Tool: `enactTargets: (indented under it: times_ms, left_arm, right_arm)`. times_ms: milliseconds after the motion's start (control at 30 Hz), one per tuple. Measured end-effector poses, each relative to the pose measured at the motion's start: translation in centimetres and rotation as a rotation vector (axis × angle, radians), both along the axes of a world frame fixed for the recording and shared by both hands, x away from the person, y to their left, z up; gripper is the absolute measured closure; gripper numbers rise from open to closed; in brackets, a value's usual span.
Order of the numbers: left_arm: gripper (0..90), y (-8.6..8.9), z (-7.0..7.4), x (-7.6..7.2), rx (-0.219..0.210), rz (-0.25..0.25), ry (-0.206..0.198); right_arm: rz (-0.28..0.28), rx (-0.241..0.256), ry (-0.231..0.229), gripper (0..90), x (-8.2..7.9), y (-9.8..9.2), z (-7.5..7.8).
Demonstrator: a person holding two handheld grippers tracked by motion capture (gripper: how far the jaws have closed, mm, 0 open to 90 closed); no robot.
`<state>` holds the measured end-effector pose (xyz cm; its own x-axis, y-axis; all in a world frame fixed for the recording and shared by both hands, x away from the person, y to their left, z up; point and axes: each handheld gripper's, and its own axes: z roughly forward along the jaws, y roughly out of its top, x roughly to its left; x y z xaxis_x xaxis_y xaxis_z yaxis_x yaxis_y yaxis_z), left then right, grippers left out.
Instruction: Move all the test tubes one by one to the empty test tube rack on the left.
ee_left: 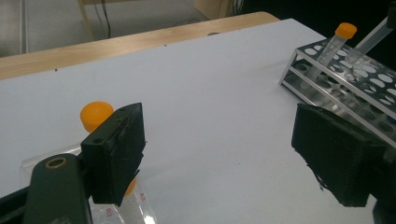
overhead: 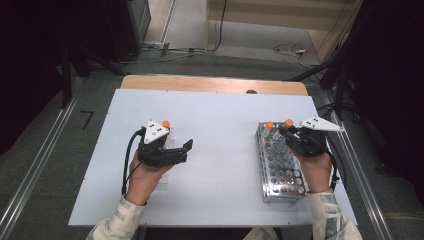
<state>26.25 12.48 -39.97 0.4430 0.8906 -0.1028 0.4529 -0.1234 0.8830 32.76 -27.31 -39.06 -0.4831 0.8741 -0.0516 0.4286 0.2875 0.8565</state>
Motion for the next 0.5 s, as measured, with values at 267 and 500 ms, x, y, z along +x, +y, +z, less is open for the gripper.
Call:
enactTargets:
  times_ms: [267,500]
  left_arm:
    - [17.8,0.0,0.1,-0.1,-0.007,0.001,-0.004]
    - [17.8,0.1,0.3,-0.2,-0.013,-0.003,-0.008]
  right_arm:
    - [0.059,0.016,-0.012,70.7,-1.5,0.7,1.5]
    - [0.113,0.003,-0.015,70.7,-2.5,2.1,1.6]
